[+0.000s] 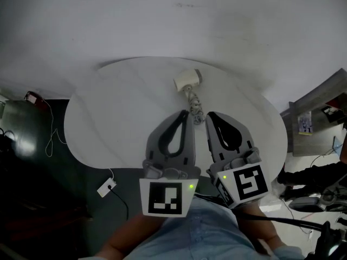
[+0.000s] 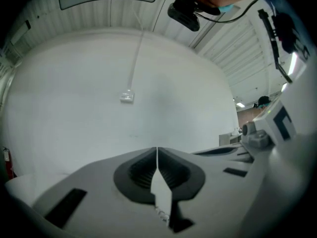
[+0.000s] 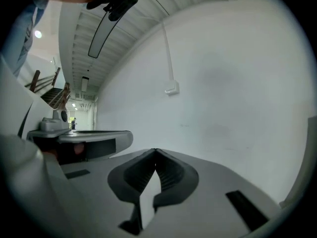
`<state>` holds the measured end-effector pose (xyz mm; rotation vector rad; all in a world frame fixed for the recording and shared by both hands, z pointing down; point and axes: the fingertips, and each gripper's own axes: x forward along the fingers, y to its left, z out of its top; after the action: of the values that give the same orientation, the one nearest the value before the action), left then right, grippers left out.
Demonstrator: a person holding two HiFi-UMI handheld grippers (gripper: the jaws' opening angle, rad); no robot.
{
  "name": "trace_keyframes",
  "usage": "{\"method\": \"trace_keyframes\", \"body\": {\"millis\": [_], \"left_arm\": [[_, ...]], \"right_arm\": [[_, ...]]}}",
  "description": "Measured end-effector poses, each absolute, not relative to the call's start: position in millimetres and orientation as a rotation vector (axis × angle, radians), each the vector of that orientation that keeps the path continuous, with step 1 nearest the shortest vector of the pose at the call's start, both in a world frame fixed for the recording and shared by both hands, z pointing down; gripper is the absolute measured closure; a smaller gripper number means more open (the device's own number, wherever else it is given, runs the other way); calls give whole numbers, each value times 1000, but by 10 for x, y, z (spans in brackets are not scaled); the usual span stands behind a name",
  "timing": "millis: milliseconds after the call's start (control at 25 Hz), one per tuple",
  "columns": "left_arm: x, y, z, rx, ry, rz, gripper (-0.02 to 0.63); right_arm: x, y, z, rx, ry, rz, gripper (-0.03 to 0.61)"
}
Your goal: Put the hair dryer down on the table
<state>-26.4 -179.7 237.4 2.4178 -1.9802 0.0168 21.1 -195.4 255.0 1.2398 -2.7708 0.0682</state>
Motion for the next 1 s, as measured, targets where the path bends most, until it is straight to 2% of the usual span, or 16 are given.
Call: {"method": "trace_keyframes", "body": {"millis": [1000], "left_arm": [[-152, -1654, 2065, 2502, -2047, -6, 601]], "right_arm": [[246, -1786, 2249, 1243, -2833, -61, 568]]}}
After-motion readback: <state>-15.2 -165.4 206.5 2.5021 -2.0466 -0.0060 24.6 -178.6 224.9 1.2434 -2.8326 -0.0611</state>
